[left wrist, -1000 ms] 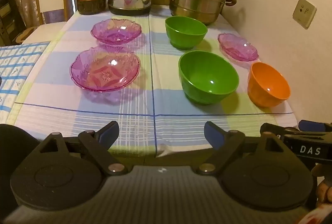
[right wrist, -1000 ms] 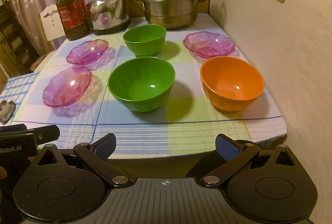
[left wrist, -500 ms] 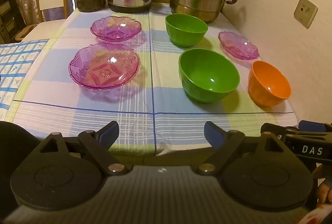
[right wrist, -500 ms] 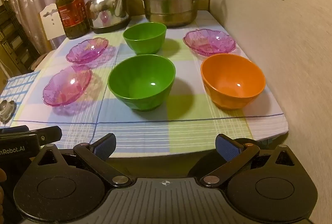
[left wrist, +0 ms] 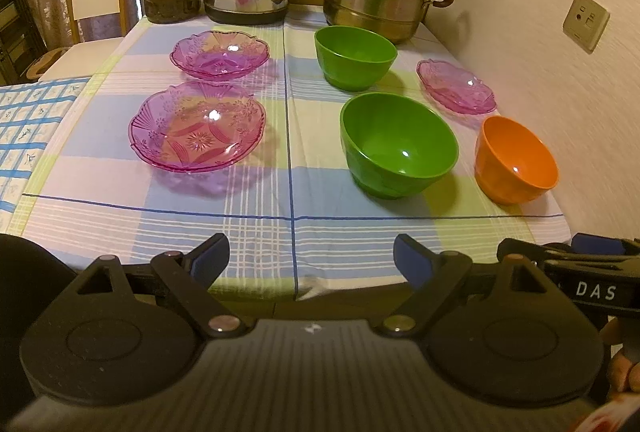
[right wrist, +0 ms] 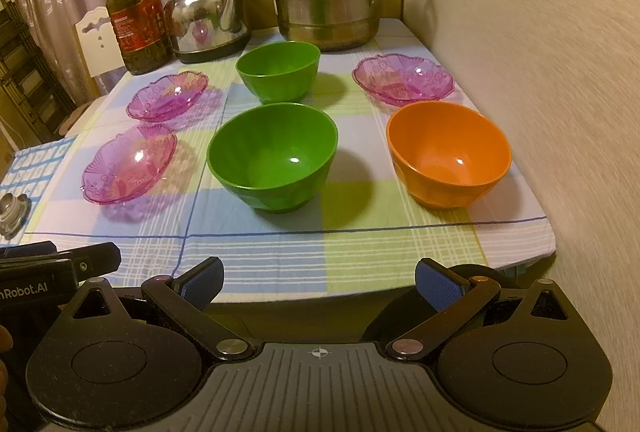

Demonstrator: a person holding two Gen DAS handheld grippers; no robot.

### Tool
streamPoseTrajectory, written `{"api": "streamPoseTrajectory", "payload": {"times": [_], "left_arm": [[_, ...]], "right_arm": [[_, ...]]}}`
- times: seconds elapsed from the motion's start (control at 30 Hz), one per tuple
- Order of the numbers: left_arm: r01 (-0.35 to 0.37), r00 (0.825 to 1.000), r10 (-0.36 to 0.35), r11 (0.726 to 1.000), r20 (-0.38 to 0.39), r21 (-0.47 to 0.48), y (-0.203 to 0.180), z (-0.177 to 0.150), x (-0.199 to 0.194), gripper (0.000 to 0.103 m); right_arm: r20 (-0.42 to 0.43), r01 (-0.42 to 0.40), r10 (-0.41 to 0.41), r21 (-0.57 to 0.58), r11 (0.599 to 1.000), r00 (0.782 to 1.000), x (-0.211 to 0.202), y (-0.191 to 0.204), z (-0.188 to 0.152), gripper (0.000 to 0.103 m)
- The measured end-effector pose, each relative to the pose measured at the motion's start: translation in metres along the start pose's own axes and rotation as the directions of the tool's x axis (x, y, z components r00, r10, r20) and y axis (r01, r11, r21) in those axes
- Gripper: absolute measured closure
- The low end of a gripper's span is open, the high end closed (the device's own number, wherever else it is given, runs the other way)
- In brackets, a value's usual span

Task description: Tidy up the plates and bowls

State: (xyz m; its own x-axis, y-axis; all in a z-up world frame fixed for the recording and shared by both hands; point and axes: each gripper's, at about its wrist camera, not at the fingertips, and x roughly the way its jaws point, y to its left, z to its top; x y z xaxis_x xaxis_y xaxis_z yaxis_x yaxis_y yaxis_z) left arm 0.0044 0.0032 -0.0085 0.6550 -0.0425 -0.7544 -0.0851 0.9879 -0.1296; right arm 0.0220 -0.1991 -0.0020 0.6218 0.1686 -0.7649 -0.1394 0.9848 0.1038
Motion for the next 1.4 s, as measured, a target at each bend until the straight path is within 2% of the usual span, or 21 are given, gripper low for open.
{"api": "streamPoseTrajectory", "payload": {"times": [1.4], "left_arm": [[0.004,1.0,-0.004,1.0,-0.002,0.006,-0.004,0.0008,-0.0002,0.015]], "right_arm": [[0.003,0.002,-0.002,0.012,1.0,1.0,0.0001,-0.0035,0.0003,0.001]]}}
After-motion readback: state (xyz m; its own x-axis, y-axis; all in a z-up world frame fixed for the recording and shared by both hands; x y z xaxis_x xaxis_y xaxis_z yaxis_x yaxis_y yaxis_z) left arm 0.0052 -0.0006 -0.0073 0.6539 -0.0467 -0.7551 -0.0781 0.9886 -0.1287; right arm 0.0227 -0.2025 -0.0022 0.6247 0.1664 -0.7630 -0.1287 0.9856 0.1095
